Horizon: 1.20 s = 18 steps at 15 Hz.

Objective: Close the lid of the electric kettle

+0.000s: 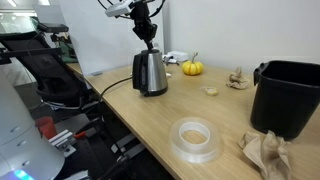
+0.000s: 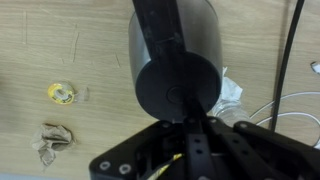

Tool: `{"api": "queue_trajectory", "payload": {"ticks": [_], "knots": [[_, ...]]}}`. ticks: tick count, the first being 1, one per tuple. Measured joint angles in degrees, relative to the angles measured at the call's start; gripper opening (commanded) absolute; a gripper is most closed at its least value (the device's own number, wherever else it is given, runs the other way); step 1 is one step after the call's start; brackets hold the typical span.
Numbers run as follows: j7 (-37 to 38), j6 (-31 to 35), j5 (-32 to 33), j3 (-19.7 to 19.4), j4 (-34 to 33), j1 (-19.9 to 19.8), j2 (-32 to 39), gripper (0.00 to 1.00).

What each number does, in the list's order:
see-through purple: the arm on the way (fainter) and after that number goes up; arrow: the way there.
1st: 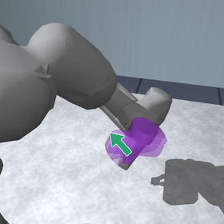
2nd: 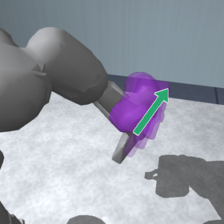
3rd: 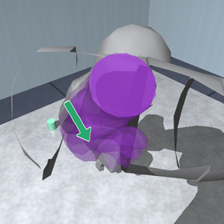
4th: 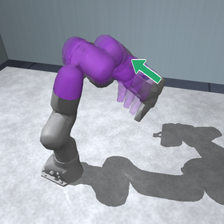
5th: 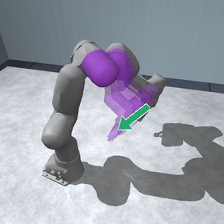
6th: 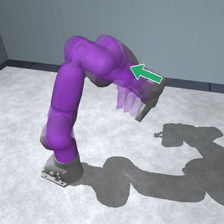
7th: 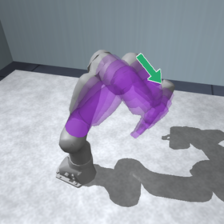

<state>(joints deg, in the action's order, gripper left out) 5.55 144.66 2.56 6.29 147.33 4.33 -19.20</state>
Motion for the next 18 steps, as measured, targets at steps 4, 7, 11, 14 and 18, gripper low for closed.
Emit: {"api": "queue_trajectory", "payload": {"ticks": [4,7,11,14,18], "knots": [[-0.05,0.1,1.67,0.46,0.06,0.01,0.01,0.0],[-0.05,0.2,3.24,0.84,0.11,0.01,-0.01,0.0],[-0.05,0.35,4.35,1.04,0.2,0.01,-0.1,0.0],[-0.04,0.68,4.44,1.04,0.39,0.0,-0.22,0.0],[0.0,1.11,4.44,1.04,0.63,-0.02,-0.37,0.0]]}}
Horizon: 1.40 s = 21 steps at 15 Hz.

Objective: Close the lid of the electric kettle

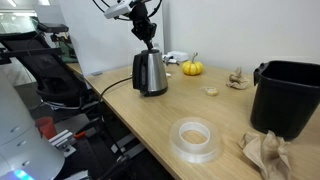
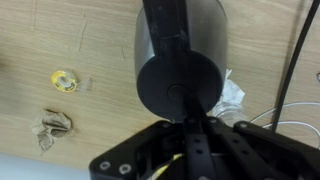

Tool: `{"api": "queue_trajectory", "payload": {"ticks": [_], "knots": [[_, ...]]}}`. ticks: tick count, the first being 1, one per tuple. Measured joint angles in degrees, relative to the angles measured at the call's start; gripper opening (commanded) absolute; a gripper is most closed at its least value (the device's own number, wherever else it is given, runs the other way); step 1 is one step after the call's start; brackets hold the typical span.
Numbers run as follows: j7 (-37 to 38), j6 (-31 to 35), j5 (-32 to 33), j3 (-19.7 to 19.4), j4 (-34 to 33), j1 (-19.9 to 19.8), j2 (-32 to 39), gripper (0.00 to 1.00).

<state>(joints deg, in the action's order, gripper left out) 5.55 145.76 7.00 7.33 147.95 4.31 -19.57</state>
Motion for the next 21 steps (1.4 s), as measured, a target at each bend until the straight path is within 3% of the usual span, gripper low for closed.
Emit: {"api": "queue_trajectory", "payload": {"ticks": [6,14,15,16,18,20,21], "knots": [[0.01,1.84,-0.07,-0.4,0.14,-0.03,-1.39,0.0],[-0.89,1.35,-3.18,-1.78,0.83,0.15,-8.82,0.0],[-1.06,0.6,-3.63,-2.01,1.08,0.2,-9.58,0.05],[-1.23,-0.51,-4.03,-2.22,1.31,0.24,-10.4,0.25],[-1.79,-3.33,-5.07,-2.65,1.66,0.35,-12.09,0.32],[-3.62,-7.19,-7.91,-3.82,1.86,1.24,-13.9,0.45],[-5.36,-9.54,-10.15,-5.02,1.9,2.3,-14.87,0.26]]}}
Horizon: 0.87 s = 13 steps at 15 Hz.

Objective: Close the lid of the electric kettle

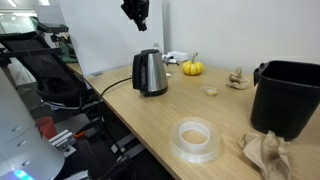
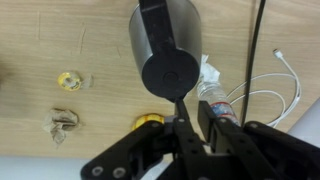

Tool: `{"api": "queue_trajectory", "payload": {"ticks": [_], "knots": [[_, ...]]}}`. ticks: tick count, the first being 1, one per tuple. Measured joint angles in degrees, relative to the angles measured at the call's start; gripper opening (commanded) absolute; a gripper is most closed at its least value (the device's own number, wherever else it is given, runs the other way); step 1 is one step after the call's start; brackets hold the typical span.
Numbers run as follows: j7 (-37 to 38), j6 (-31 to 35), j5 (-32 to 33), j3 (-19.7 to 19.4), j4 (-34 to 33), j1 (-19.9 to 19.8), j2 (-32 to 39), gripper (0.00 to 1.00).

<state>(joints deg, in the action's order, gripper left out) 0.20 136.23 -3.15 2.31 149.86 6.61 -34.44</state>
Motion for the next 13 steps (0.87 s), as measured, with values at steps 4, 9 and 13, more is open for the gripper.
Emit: {"api": "queue_trajectory", "payload": {"ticks": [4,9,13], "knots": [[-3.8,-4.95,-4.39,-3.83,0.21,2.76,-2.91,0.45],[-3.81,-4.98,-4.47,-3.84,0.33,3.06,-2.81,0.45],[-3.81,-4.98,-4.47,-3.84,0.33,3.07,-2.81,0.45]]}}
